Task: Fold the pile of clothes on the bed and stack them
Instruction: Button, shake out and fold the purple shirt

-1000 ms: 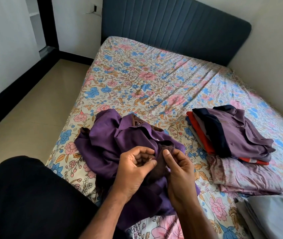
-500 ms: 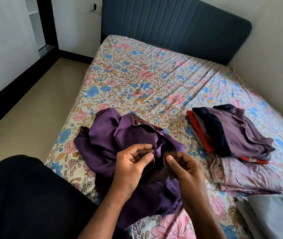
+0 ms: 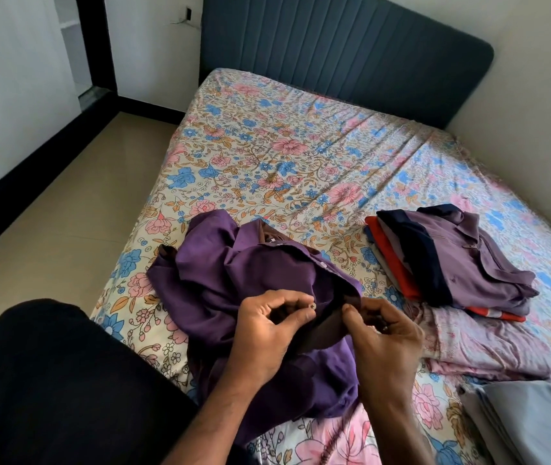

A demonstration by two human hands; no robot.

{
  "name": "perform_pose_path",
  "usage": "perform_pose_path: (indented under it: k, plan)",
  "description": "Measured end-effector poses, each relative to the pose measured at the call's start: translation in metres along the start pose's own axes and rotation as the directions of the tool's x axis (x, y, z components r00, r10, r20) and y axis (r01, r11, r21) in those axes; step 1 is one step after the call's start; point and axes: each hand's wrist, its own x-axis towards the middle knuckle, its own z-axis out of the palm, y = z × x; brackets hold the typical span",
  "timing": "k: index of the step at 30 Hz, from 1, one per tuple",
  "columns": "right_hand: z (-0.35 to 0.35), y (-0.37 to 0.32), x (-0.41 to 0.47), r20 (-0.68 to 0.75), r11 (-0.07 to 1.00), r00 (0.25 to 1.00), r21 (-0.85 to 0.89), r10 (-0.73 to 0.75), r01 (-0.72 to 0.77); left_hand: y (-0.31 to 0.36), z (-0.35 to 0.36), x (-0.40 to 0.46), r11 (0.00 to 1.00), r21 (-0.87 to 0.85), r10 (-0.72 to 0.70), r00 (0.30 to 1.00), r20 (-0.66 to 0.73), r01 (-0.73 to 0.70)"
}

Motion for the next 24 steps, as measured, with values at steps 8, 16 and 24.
perform_pose_path:
  k: [8, 16, 24]
  plan:
    - [0.013, 0.003, -0.009, 0.119, 0.863, 0.967, -0.435, -0.226, 0.255, -0.001, 0.002, -0.005, 0.974, 0.168, 0.150, 0.988, 0.024, -0.152]
    - [0.009, 0.008, -0.007, 0.134, 0.858, 0.968, -0.449, -0.213, 0.251, -0.007, 0.002, -0.004, 0.921, 0.317, 0.247, 0.968, -0.033, -0.224]
    - [0.014, 0.009, -0.007, 0.209, 0.821, 0.941, -0.463, -0.265, 0.334, -0.007, 0.001, -0.004, 0.845, 0.444, 0.319, 0.947, 0.027, -0.297]
